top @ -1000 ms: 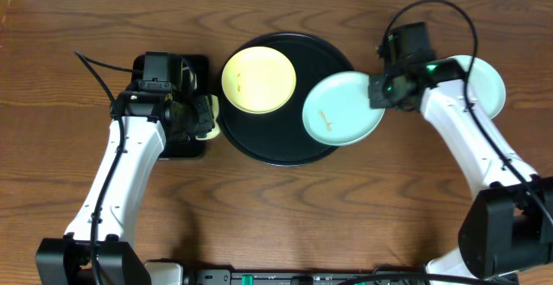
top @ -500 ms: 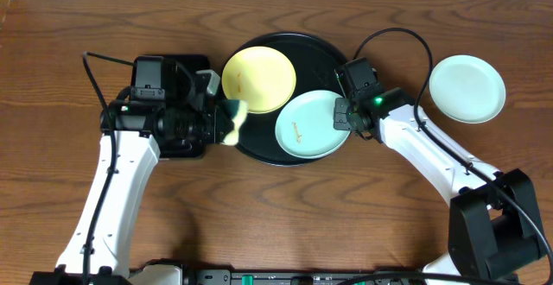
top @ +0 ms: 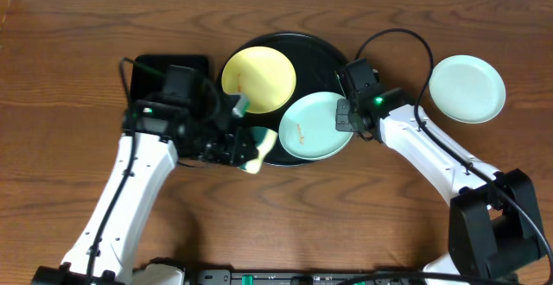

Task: Clean dirty plates on tray and stack at the side
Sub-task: 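Grip the rim of the next mint-green plate with the right gripper, then scrub the held mint-green plate with the sponge in the left gripper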

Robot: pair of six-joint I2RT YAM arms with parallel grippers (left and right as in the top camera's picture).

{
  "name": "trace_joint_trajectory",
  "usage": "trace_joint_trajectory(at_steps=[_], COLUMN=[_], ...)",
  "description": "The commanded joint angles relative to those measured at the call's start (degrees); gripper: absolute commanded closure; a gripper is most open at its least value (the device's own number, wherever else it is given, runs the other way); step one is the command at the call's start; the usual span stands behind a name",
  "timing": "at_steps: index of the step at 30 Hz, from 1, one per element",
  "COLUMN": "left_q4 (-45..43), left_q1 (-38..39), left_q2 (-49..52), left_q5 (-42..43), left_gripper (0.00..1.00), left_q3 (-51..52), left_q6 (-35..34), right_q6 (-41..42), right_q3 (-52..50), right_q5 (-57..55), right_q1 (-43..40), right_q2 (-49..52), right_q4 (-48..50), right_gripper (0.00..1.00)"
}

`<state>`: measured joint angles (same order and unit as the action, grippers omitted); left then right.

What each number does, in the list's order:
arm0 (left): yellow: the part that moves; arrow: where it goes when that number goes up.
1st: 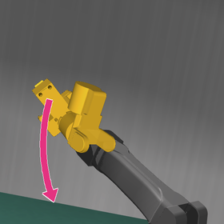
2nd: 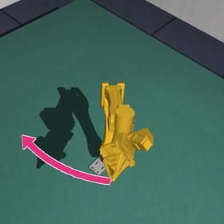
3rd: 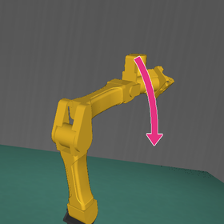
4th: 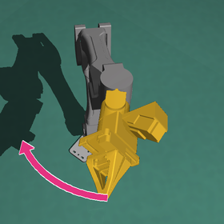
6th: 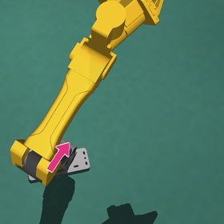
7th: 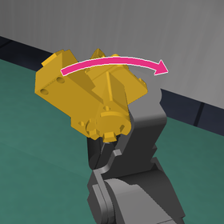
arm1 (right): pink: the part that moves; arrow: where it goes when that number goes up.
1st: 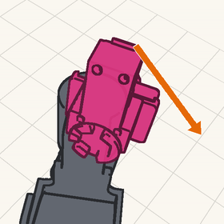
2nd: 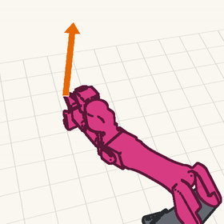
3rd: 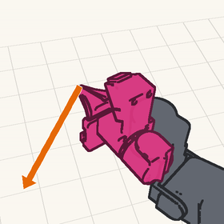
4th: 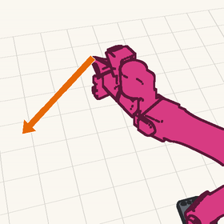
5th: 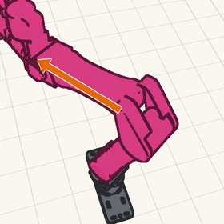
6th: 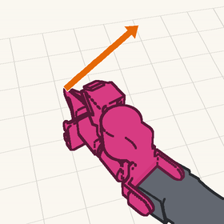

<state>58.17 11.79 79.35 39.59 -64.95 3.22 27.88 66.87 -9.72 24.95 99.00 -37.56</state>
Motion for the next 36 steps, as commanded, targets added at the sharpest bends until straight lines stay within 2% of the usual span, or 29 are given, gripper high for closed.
trace_joint_trajectory(at_steps=[1, 5, 7, 13, 23, 31, 36], left_q4=[-1.33, -5.2, -7.56, -13.77, -22.47, -28.04, -31.21], left_q1=[3.61, 8.11, 9.81, 13.27, 17.92, 21.66, 22.71], left_q2=[-0.37, -0.37, -0.35, 0.59, 8.24, 13.88, 18.29], left_q5=[-5.81, -12.02, -13.84, -20.74, -22.32, -23.41, -26.6], left_gripper=[0.92, 0.92, 0.92, 0.92, 0.92, 0.92, 0.92], left_q3=[0.87, 0.87, 0.87, 0.87, 0.87, 0.87, 0.87], left_q6=[-5.33, -11.23, -13.57, -18.86, -23.69, -24.06, -29.97], right_q6=[-3.3, -3.65, -6.64, -9.75, -9.79, -9.75, -9.75], right_q3=[-1.01, -4.33, -7.26, -13.42, -13.64, -13.64, -13.64], right_q5=[-1.27, -5.42, -6.6, -6.56, -6.56, -6.54, -6.56], right_q1=[0.98, 1.01, 1.01, 0.98, 1.01, 1.01, 1.01], right_q2=[0.13, 0.13, 0.13, 0.13, 0.13, 0.13, 0.13], right_q4=[0.42, 3.19, 7.43, 15.67, 16.13, 16.15, 16.15], right_gripper=[0.99, 0.99, 0.99, 0.99, 0.99, 0.99, 0.99])
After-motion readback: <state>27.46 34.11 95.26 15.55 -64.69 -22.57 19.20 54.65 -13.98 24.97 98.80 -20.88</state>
